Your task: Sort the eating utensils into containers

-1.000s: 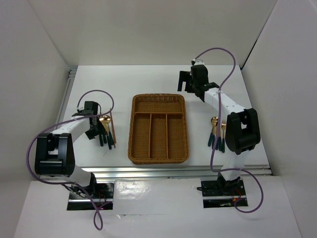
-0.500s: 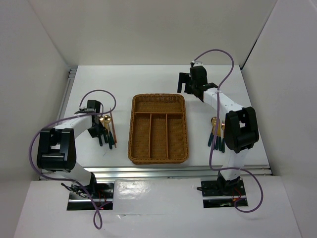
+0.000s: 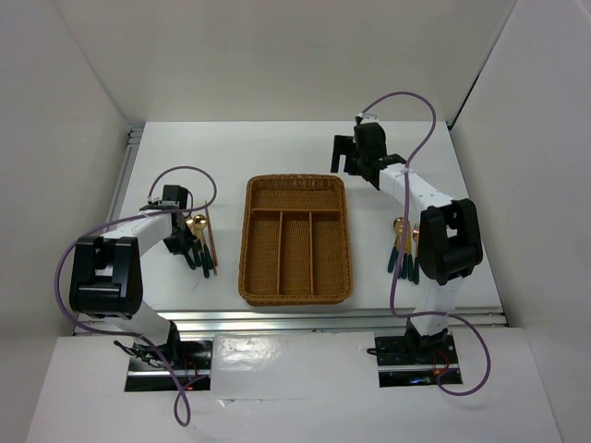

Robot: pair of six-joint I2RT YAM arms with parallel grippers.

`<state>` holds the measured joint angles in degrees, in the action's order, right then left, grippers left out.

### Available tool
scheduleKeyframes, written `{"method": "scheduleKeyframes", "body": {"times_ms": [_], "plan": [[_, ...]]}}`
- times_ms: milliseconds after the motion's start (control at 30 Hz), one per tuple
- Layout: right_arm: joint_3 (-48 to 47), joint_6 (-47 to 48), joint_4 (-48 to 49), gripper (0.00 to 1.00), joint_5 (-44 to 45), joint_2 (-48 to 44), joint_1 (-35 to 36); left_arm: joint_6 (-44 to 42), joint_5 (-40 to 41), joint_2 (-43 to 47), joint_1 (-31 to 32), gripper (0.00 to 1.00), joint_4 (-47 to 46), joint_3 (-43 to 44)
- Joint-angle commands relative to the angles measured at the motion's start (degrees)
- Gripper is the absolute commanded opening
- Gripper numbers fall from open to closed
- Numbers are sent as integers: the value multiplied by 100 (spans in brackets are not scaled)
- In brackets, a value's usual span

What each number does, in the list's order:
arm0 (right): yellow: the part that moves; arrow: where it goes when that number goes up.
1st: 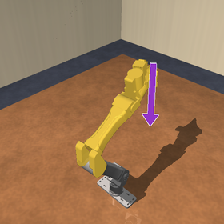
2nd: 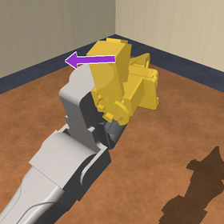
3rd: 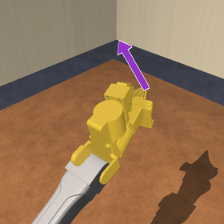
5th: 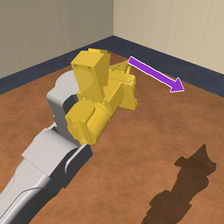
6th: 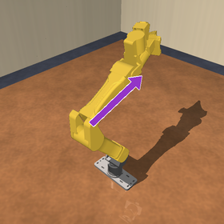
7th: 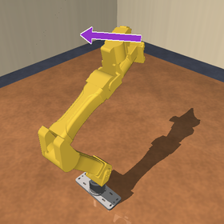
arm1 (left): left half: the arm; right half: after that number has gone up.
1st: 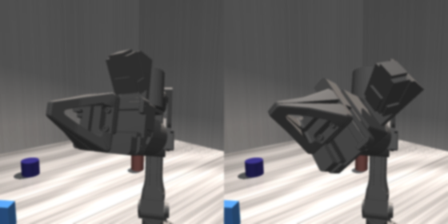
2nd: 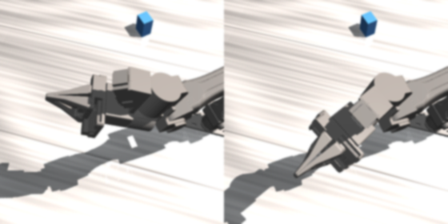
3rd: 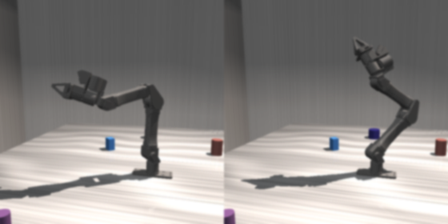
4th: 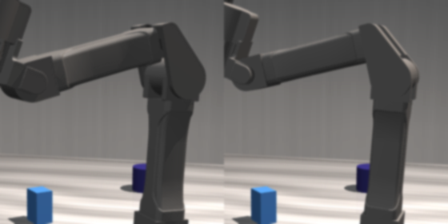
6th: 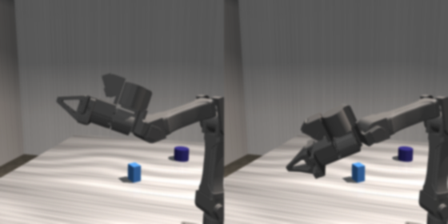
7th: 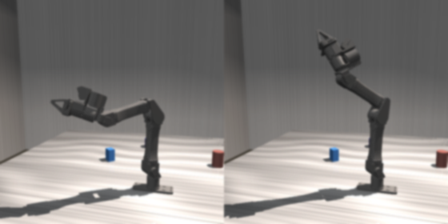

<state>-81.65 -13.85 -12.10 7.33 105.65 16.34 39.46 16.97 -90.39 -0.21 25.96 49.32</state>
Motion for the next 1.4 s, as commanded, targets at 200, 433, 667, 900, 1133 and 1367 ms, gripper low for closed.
{"method": "scheduleKeyframes", "body": {"times_ms": [200, 433, 667, 900, 1133, 1367], "plan": [[-219, -118, -143, 100, 233, -18, -17, 132, 192, 767, 55, 15, 875, 226], [-343, -557, -460, 100, 235, 35, -279, 132, 17, 1532, 775, 14, 1404, 815], [157, -953, -513, 100, 92, -386, -658, 185, -334, 1560, 2109, 14, 1518, 1536], [922, -1243, -750, 100, 453, -966, -658, 579, -563, 1507, 3376, 14, 1097, 1511], [1589, -1349, -917, 100, 576, -1721, -658, 895, -353, 1121, 4089, 16, 560, 1063], [1818, -1401, -1110, 100, 760, -2126, -658, 1125, -106, 690, 4152, 18, 384, 904]]}}
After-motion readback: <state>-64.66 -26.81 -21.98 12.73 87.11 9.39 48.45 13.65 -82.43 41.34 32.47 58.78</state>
